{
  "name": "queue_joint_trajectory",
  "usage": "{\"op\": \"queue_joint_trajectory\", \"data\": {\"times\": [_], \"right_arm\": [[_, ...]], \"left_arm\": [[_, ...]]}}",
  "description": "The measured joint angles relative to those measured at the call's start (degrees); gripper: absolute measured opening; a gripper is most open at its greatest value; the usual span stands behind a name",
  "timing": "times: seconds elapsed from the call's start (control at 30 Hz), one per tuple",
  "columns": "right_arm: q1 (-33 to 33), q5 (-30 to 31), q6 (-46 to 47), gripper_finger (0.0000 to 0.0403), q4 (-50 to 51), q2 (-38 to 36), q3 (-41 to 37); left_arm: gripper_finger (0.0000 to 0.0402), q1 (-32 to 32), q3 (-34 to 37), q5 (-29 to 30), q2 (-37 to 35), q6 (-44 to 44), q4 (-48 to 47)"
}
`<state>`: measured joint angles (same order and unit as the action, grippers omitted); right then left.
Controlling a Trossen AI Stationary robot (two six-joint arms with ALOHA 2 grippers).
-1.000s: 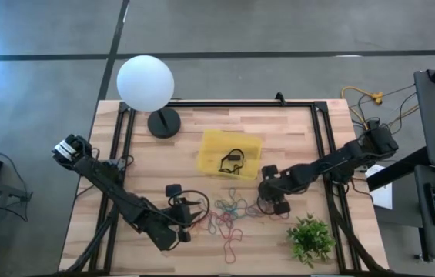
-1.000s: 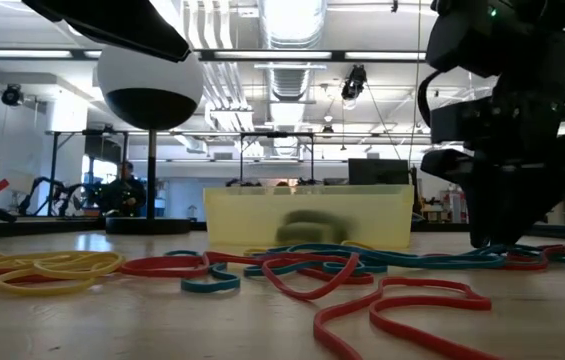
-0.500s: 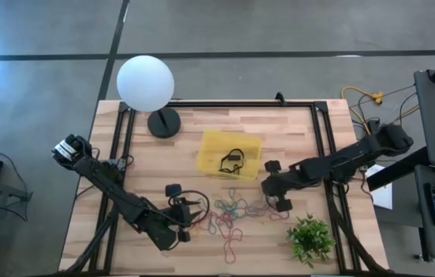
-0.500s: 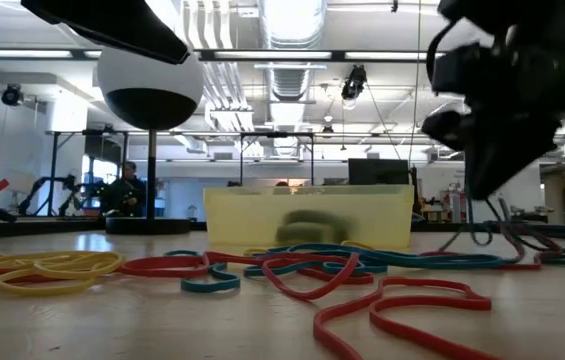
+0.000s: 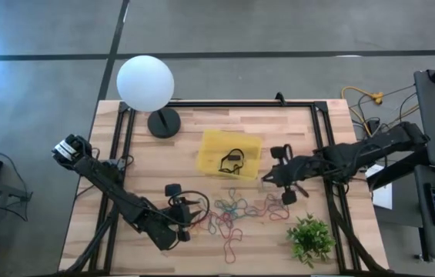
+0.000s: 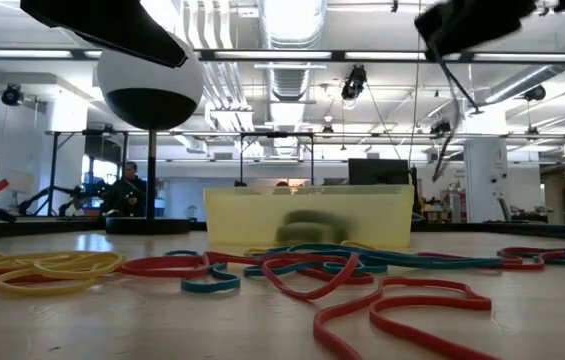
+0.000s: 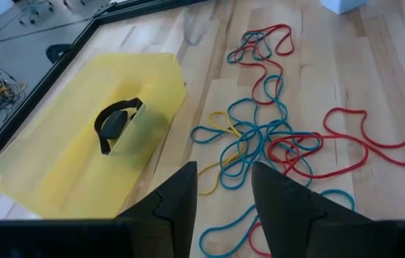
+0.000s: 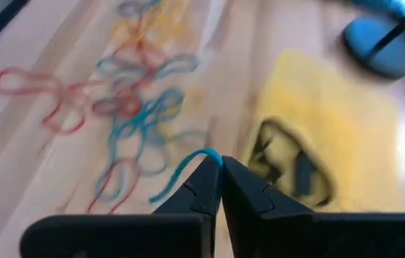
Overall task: Pick and place rubber bands into bin
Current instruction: Put the blue rubber band into the yellow bin
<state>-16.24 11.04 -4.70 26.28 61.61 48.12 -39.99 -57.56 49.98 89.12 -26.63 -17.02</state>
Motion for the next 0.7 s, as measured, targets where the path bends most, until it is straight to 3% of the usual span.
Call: {"op": "queue_joint_trajectory", "data": {"times": [0.3,0.5,0.7], "right_arm": [[0.9,13.1,-11.9,0.0008,-1.3,1.6,8.1],[6.0,13.2,-14.2,0.0008,-8.5,6.0,9.0],[12.5,13.0,-11.4,0.0008,-9.3,13.4,8.7]], "left_arm": [[0.0118,0.0,0.8,1.6,0.0,0.0,0.1],[0.0118,0.3,2.6,4.1,0.0,0.0,3.1],[0.0118,0.4,4.5,4.5,0.0,0.0,4.0]]}}
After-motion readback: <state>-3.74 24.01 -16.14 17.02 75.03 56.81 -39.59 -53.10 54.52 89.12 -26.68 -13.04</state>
